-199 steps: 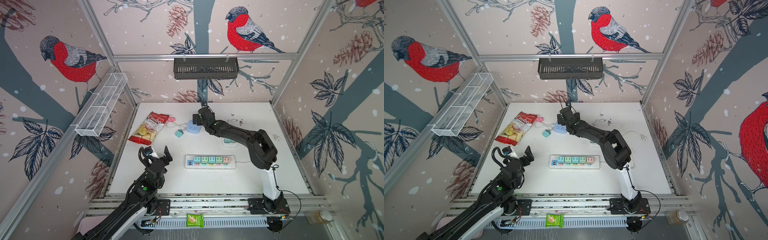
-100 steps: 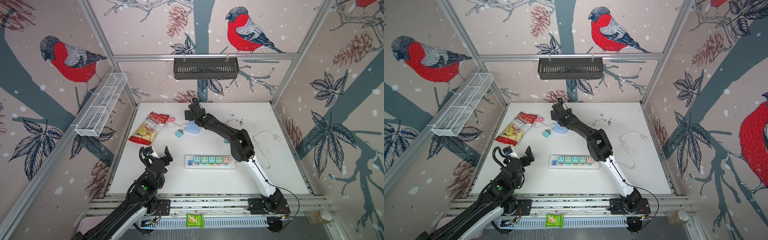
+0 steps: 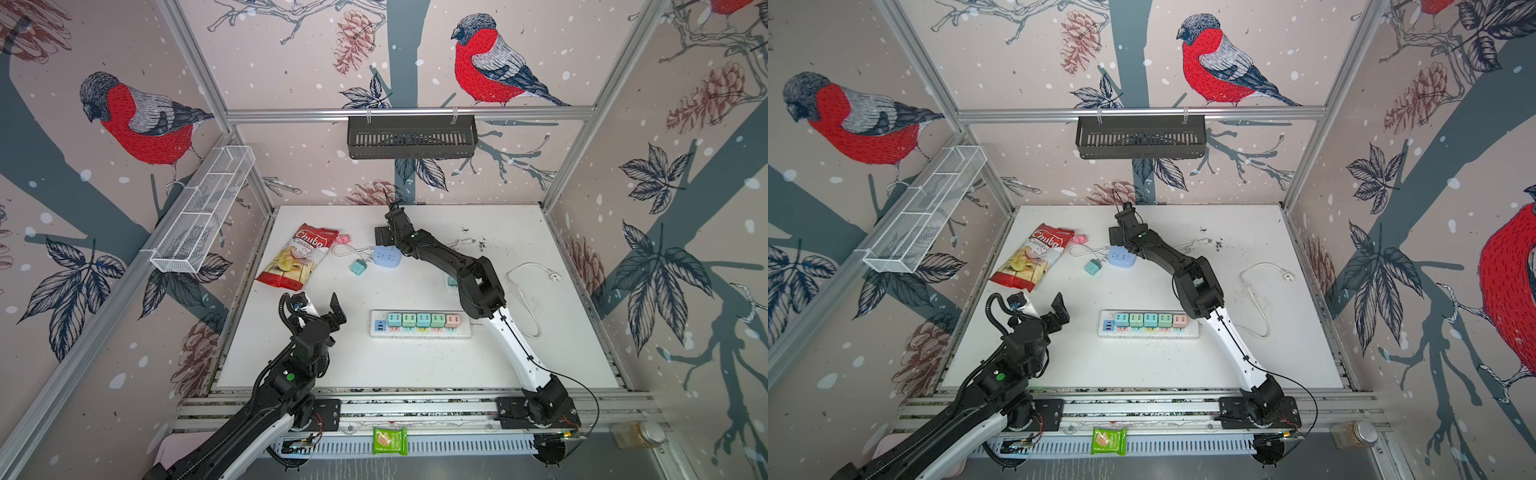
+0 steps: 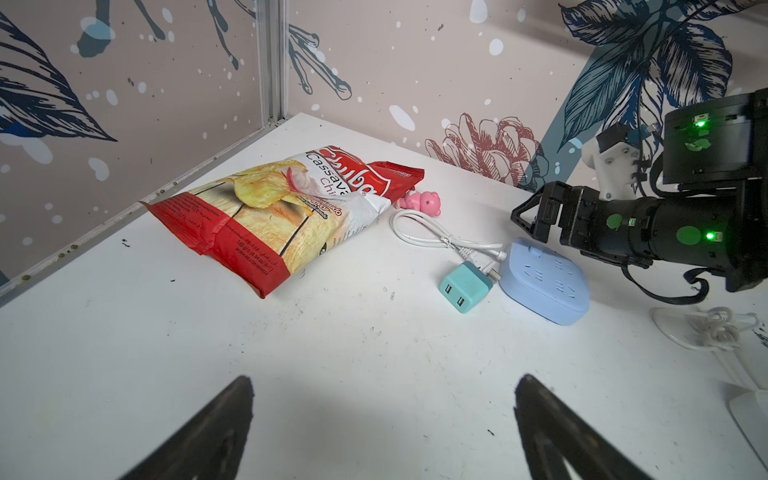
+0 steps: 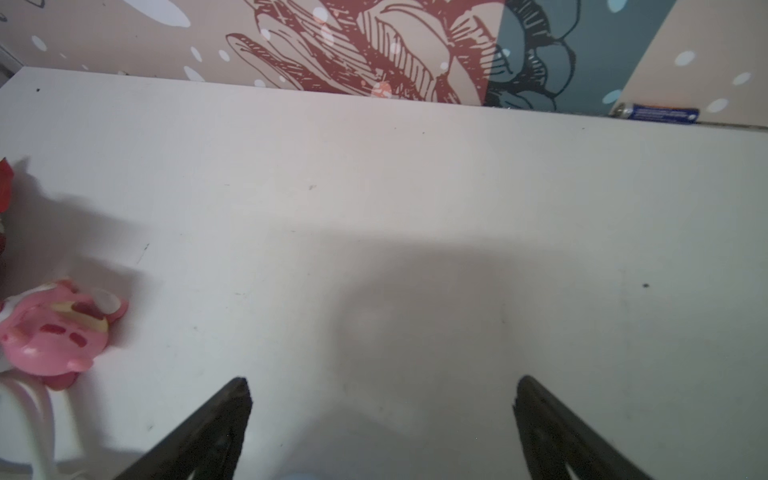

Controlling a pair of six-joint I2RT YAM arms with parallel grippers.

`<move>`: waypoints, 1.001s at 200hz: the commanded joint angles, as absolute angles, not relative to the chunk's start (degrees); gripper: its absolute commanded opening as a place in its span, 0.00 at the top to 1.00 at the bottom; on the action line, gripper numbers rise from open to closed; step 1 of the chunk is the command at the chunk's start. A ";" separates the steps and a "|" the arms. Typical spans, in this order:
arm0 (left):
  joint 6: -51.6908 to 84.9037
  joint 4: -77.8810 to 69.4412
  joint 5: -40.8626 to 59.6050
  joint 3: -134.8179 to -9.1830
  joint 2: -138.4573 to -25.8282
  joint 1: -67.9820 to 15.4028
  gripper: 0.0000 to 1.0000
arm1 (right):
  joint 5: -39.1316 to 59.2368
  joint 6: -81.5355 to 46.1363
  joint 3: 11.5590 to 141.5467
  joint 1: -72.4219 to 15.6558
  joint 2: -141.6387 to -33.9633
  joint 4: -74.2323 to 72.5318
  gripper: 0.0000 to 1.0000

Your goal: Insert the plug

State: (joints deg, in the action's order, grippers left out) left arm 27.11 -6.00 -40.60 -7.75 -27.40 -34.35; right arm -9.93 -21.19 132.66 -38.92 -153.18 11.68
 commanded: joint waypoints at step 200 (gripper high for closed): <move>27.29 -9.03 -40.34 -7.56 -27.16 -34.32 0.03 | -16.69 -35.58 83.92 -37.69 -125.71 -3.12 0.10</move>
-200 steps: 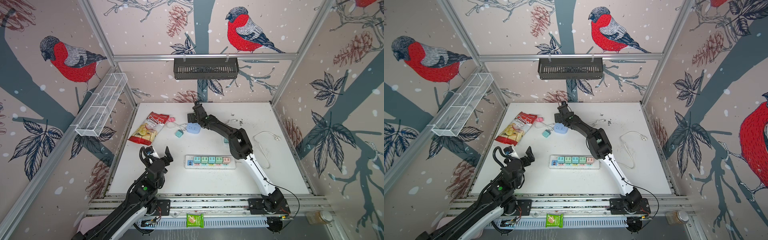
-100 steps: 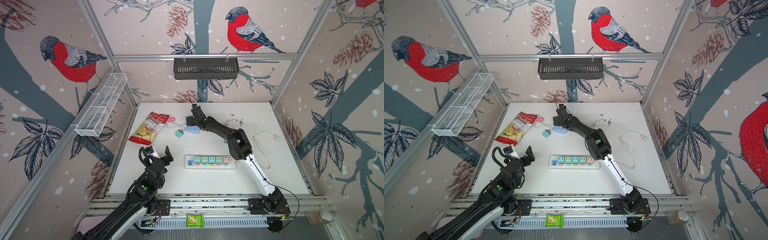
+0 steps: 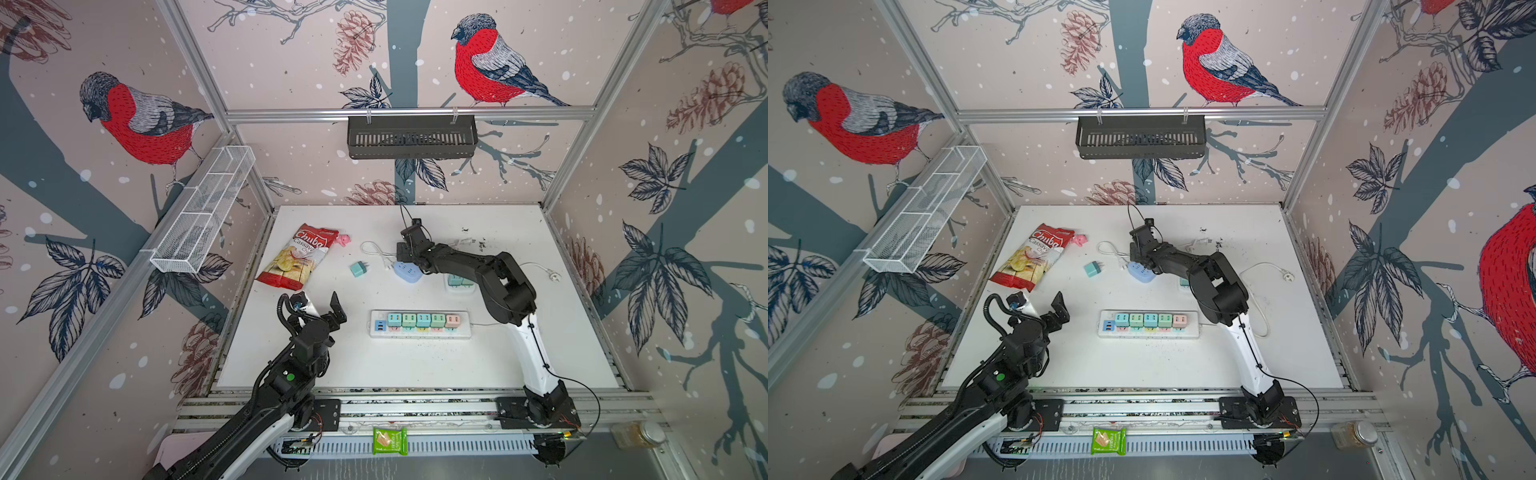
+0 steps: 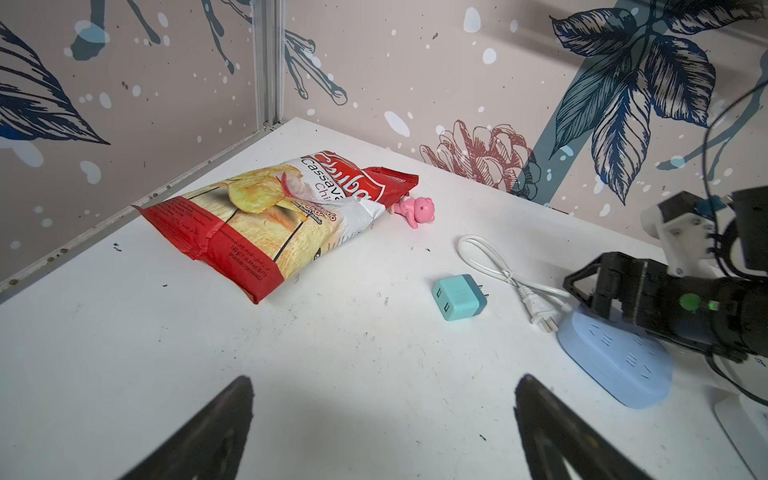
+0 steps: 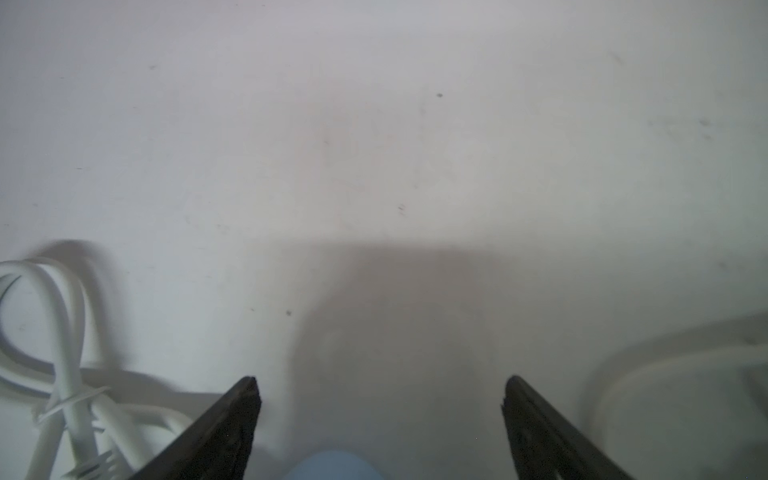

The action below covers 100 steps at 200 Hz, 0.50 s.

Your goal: Insert the plug

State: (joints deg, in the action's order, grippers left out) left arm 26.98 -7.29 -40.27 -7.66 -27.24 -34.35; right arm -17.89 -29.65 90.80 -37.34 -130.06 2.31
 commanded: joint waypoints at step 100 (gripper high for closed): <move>27.18 -8.83 -40.27 -7.50 -26.74 -34.29 0.03 | -14.99 -45.56 66.66 -44.00 -114.94 -19.59 0.03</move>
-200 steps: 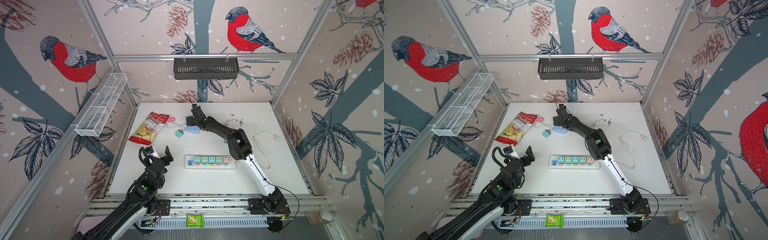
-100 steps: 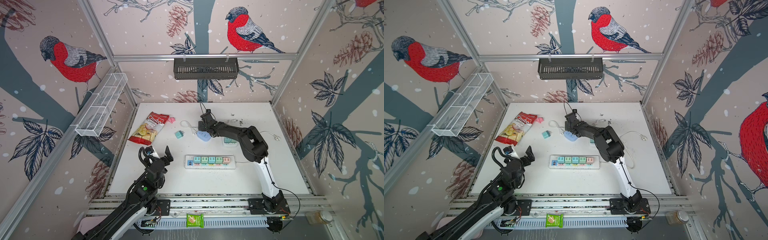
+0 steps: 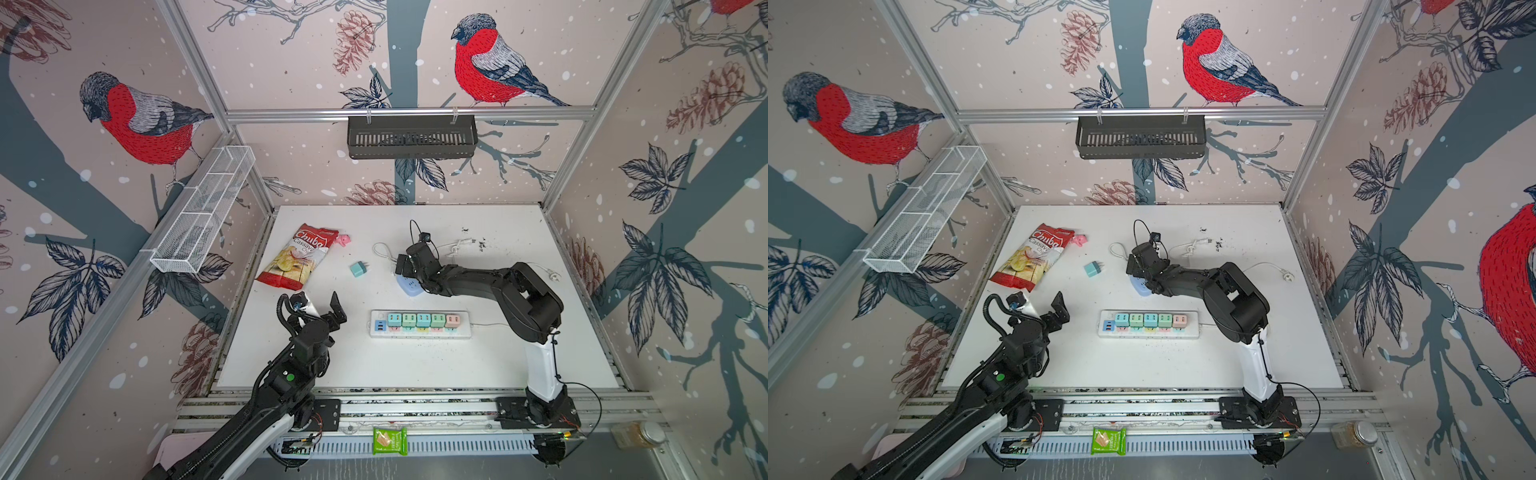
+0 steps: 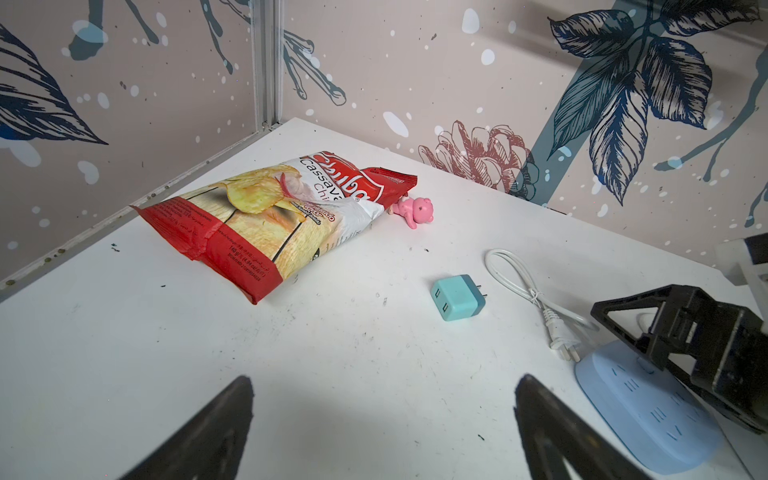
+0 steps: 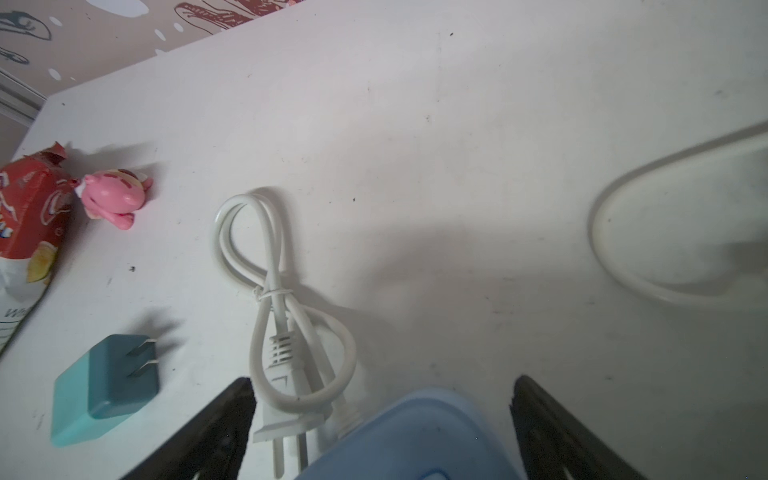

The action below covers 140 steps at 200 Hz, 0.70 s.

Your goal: Insert the plug

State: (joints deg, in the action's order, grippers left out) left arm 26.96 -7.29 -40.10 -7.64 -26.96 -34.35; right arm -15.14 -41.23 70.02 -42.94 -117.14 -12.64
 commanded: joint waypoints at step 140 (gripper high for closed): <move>30.53 -11.05 -36.26 -8.58 -27.11 -34.29 0.03 | -27.23 -30.13 66.90 -51.54 -104.53 -9.81 0.00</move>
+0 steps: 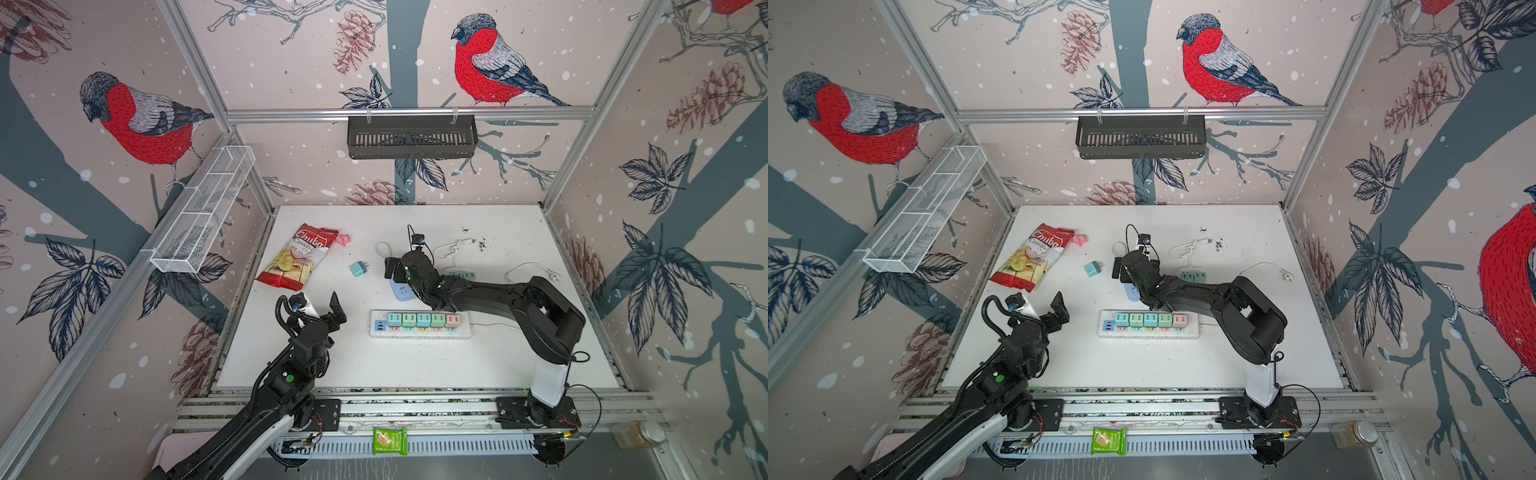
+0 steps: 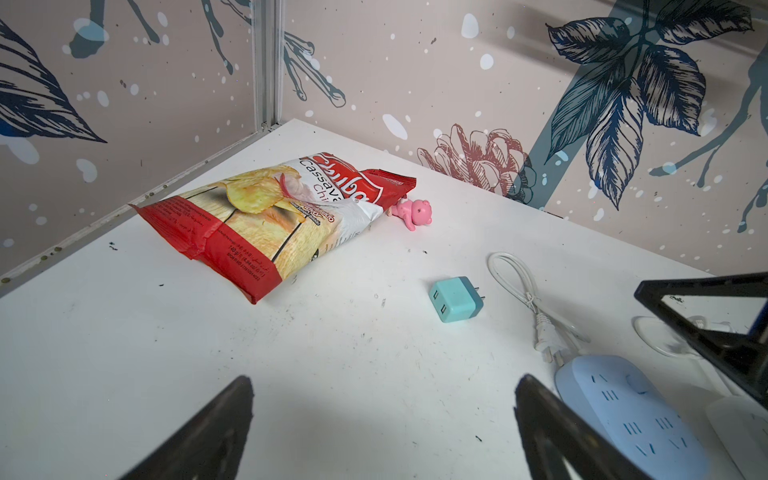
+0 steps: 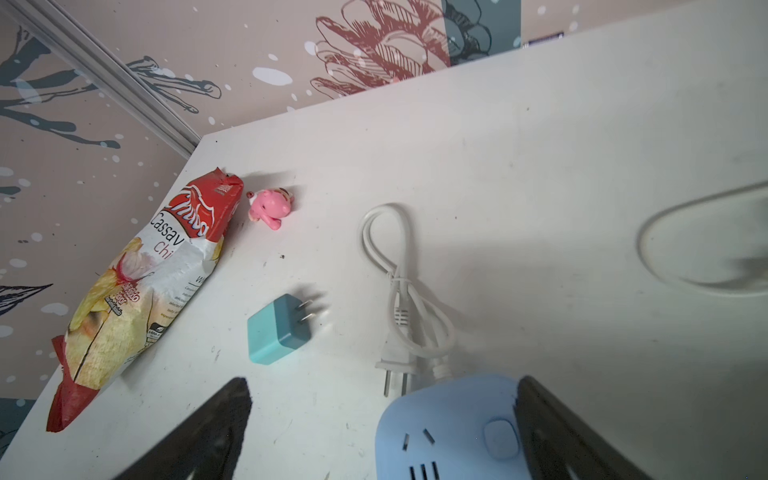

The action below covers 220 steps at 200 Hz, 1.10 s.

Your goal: Insert the plug

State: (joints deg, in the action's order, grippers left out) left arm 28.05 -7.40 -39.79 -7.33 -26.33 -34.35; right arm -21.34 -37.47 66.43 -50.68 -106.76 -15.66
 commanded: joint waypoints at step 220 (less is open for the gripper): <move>5.24 -5.63 -33.13 -49.16 -87.23 -28.48 0.03 | -14.98 -25.21 8.32 -15.27 -55.13 -42.12 0.01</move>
State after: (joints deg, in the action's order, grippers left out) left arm 9.08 -14.20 -33.21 -43.66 -82.02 -30.44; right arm -14.24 -24.88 12.10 -17.02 -54.54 -32.95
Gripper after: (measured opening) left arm 0.967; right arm 0.995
